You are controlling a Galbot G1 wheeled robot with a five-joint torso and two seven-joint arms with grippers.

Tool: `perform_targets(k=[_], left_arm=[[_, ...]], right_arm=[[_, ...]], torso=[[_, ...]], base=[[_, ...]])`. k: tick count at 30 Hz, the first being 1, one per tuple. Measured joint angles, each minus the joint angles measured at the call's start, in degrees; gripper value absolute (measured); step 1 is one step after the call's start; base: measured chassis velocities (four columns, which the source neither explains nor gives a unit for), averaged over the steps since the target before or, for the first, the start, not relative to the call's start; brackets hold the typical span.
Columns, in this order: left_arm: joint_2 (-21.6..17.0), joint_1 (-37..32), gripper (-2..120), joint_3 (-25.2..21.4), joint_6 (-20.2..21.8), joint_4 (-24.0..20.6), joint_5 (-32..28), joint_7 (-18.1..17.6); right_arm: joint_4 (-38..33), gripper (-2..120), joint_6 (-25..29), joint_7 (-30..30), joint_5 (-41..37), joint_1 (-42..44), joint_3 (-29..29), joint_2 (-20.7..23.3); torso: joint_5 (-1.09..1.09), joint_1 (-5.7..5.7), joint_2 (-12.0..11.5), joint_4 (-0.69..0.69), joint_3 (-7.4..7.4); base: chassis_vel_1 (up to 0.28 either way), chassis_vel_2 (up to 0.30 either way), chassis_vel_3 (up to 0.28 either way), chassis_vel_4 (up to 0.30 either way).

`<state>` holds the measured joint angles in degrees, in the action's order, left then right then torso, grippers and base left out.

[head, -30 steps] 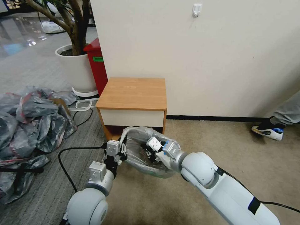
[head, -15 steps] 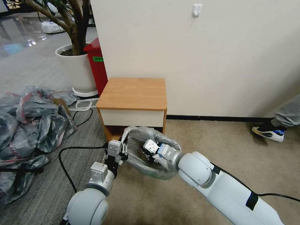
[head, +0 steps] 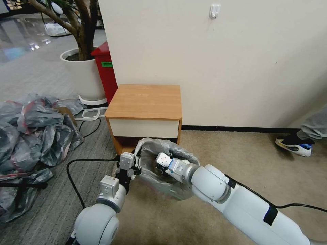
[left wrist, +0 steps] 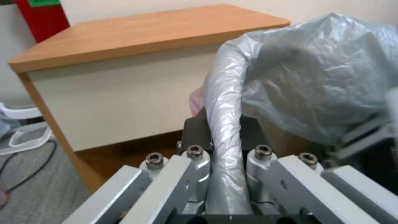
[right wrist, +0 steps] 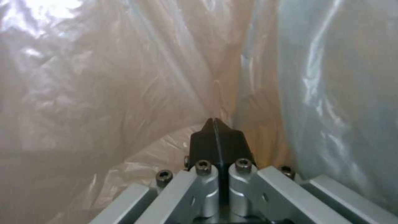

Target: Pick up the garbage bag from the table and place it over the trash can.

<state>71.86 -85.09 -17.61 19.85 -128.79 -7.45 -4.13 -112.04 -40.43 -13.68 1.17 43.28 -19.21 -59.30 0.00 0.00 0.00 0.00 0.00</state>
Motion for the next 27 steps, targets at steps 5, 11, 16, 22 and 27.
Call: perform_targets(k=[5,11,16,22,27], left_arm=[[0.12,0.1,6,0.81,0.25,-0.15,-0.06,-0.02],[0.56,0.94,6,0.95,1.41,-0.12,-1.5,-0.23],[1.06,1.07,6,1.45,1.72,-0.01,-2.19,-0.34],[1.49,0.73,6,1.72,1.73,-0.1,-2.18,-0.37],[1.86,0.59,6,1.69,1.69,-0.21,-1.86,-0.37]], right_arm=[[1.38,0,0.02,-1.28,0.46,-1.29,-1.1,-0.22],[2.68,0,0.03,-1.57,0.53,-1.57,-1.45,-0.45],[4.04,0,0.04,-1.84,0.5,-2.09,-1.41,-0.78],[5.86,0,0.04,-2.0,0.38,-2.9,-2.1,-1.39],[7.26,0,0.04,-2.02,0.5,-3.1,-2.26,-2.39]], torso=[[0.0,0.0,0.0,0.0,0.0],[0.0,0.0,0.0,0.0,0.0],[0.0,0.0,0.0,0.0,0.0],[0.0,0.0,0.0,0.0,0.0],[0.0,0.0,0.0,0.01,0.0]], base=[[0.0,0.0,0.0,0.0],[0.0,0.0,0.0,0.0],[0.0,0.0,0.0,0.0],[0.0,0.0,0.0,0.0],[0.0,0.0,0.0,0.0]])
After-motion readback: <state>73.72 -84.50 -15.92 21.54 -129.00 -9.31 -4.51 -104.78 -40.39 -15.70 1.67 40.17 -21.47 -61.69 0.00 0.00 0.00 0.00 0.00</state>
